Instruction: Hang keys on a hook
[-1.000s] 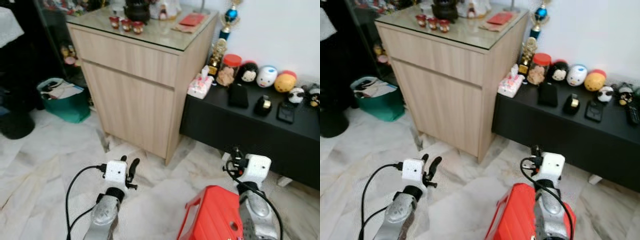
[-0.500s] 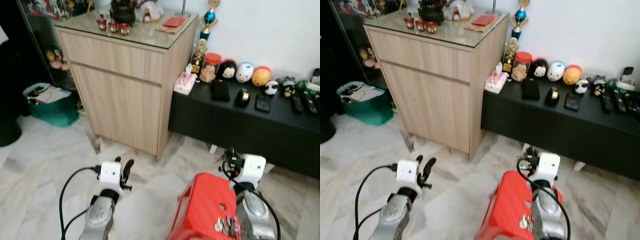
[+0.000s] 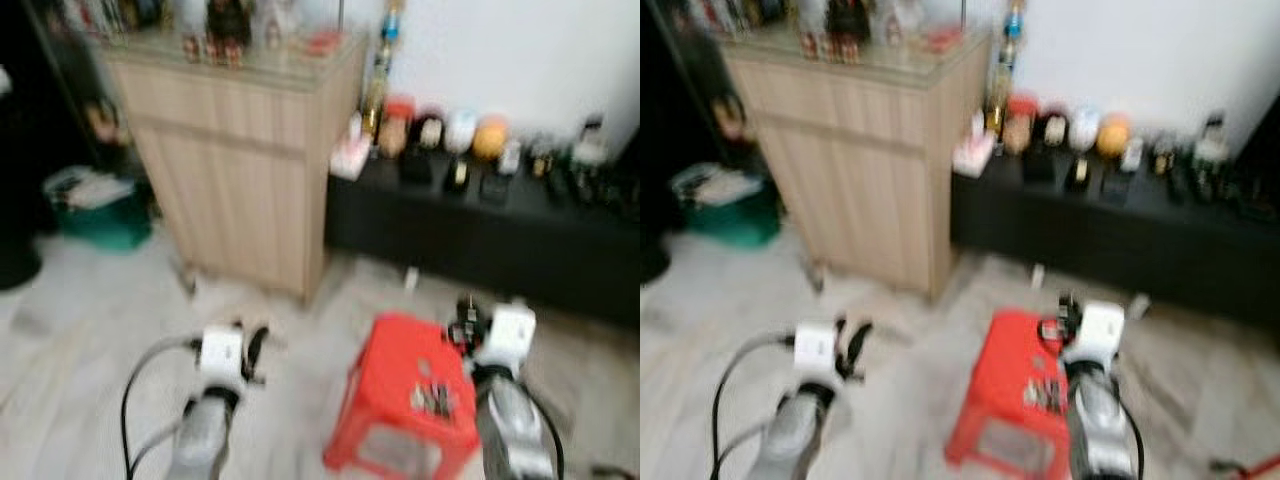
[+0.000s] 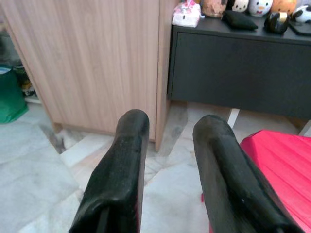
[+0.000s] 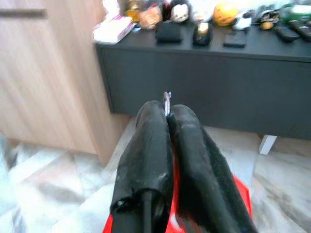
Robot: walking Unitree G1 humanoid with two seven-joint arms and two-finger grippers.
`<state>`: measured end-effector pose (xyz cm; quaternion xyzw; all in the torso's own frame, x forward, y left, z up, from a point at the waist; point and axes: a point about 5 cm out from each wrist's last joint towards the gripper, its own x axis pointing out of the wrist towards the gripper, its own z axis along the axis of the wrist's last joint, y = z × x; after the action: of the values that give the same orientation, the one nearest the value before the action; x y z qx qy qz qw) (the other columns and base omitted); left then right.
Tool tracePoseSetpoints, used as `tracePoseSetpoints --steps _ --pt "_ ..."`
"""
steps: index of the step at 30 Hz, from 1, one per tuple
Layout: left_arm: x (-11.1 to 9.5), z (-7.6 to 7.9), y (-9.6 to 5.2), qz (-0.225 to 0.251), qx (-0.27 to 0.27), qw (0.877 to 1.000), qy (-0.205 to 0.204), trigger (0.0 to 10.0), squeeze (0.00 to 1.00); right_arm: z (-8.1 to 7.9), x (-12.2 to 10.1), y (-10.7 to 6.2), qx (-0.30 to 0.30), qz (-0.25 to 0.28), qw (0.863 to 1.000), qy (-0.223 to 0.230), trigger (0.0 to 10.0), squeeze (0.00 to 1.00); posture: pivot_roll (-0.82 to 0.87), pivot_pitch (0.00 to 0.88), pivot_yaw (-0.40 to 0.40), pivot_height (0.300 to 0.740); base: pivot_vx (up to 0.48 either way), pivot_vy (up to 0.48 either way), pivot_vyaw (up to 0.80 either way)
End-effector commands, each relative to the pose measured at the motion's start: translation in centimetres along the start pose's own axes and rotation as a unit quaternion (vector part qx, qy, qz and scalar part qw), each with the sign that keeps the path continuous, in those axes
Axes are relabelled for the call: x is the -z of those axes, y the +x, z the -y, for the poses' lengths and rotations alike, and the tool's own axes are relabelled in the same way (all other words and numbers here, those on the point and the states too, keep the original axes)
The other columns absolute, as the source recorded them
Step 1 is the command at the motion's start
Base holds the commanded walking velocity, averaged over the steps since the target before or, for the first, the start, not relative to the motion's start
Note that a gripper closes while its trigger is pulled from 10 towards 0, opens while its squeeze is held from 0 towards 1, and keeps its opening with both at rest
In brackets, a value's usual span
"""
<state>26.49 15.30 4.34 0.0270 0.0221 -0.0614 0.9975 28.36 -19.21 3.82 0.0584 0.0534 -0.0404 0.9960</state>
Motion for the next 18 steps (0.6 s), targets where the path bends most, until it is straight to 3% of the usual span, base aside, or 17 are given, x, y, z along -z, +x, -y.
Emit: tracePoseSetpoints --steps 1,18 --pt "0.04 -0.07 0.01 -0.003 0.001 1.000 0.002 10.0 0.00 -0.03 -0.02 0.05 0.001 0.000 1.000 0.001 10.0 0.00 -0.02 0.000 -0.059 0.740 -0.289 0.000 0.00" --pt "0.05 -0.03 -0.12 -0.003 0.000 1.000 0.001 10.0 0.00 0.14 0.08 0.05 0.006 -0.004 1.000 0.008 10.0 0.00 -0.02 0.000 -0.062 0.740 -0.287 0.000 -0.03"
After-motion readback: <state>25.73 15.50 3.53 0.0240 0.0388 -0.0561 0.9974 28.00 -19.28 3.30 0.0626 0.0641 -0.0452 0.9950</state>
